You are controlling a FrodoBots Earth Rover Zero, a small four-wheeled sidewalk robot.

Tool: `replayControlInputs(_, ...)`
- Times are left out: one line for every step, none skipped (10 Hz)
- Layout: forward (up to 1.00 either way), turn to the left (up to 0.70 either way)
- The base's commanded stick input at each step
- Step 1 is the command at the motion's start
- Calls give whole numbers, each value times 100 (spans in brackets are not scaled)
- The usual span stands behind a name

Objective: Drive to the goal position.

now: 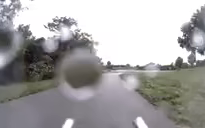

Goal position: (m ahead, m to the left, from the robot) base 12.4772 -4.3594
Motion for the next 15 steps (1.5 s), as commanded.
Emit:
replayControlInputs(70, 0)
replayControlInputs(70, 0)
replayControlInputs(70, 0)
replayControlInputs(70, 0)
replayControlInputs(70, 0)
replayControlInputs(70, 0)
replayControlInputs(70, 0)
replayControlInputs(70, 0)
replayControlInputs(70, 0)
replayControlInputs(70, 0)
replayControlInputs(70, 0)
replayControlInputs(70, 0)
replayControlInputs(70, 0)
replayControlInputs(70, 0)
replayControlInputs(70, 0)
